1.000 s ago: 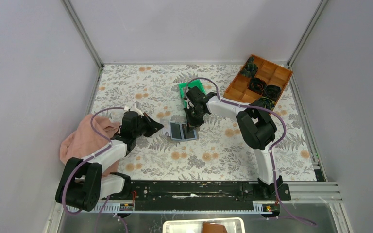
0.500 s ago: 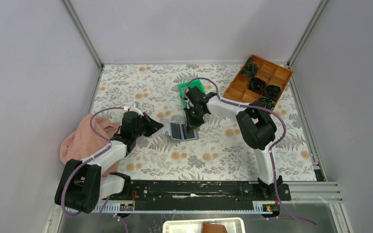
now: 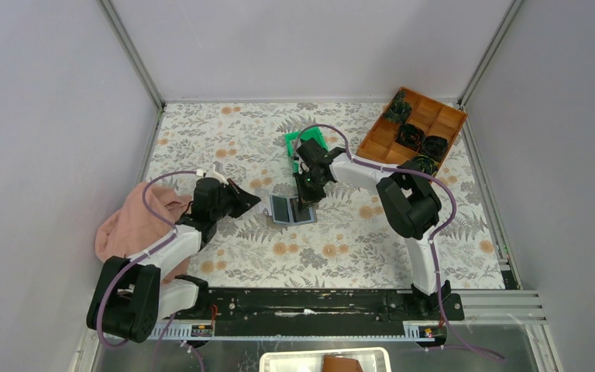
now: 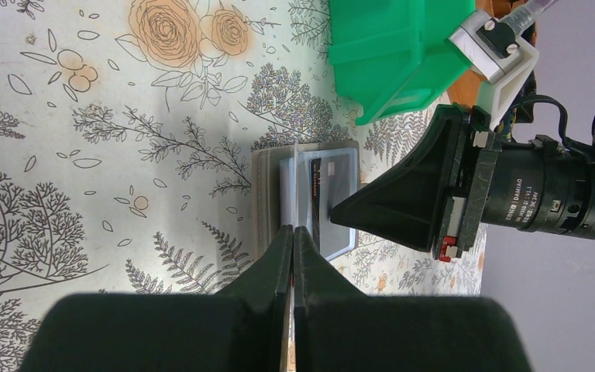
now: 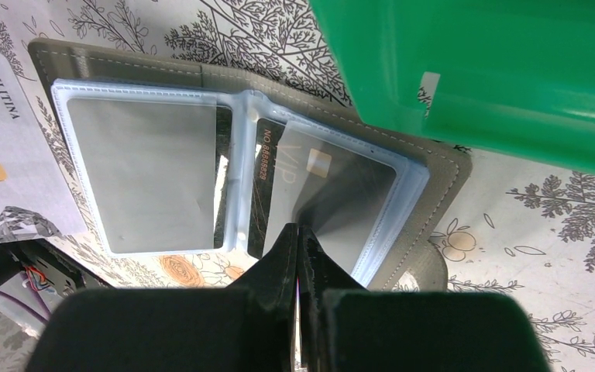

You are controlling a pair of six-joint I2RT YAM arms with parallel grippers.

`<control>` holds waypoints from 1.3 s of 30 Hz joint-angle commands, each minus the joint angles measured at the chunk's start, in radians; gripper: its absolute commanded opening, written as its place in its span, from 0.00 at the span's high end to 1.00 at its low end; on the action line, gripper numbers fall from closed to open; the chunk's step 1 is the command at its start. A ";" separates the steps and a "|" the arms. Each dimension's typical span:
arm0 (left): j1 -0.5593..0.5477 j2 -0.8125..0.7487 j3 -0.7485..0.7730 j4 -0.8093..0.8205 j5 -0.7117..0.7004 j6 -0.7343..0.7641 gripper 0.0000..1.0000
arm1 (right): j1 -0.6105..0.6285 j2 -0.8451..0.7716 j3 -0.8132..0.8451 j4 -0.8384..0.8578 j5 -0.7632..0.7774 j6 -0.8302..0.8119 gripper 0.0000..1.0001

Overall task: Put the credit cards into the card holder
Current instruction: Turn over the card slot in the card holder.

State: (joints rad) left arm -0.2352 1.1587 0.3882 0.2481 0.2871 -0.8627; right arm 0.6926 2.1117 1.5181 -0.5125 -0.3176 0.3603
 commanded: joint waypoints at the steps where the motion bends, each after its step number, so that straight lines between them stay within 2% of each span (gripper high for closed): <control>1: -0.006 0.014 -0.005 0.058 -0.016 -0.010 1.00 | 0.001 0.014 -0.016 -0.013 -0.006 -0.006 1.00; 14: -0.016 0.019 0.002 0.067 -0.017 -0.015 1.00 | 0.000 0.014 -0.017 -0.012 -0.009 -0.006 1.00; 28: -0.017 -0.034 0.018 0.006 -0.041 0.002 1.00 | 0.001 0.015 -0.014 -0.012 -0.011 -0.010 1.00; 39: -0.019 -0.005 0.019 0.033 -0.033 -0.005 1.00 | 0.001 0.018 -0.008 -0.015 -0.012 -0.011 1.00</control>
State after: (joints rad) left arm -0.2474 1.1454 0.3885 0.2466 0.2649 -0.8730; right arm 0.6926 2.1117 1.5135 -0.5106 -0.3332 0.3603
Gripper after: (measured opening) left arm 0.011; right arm 0.011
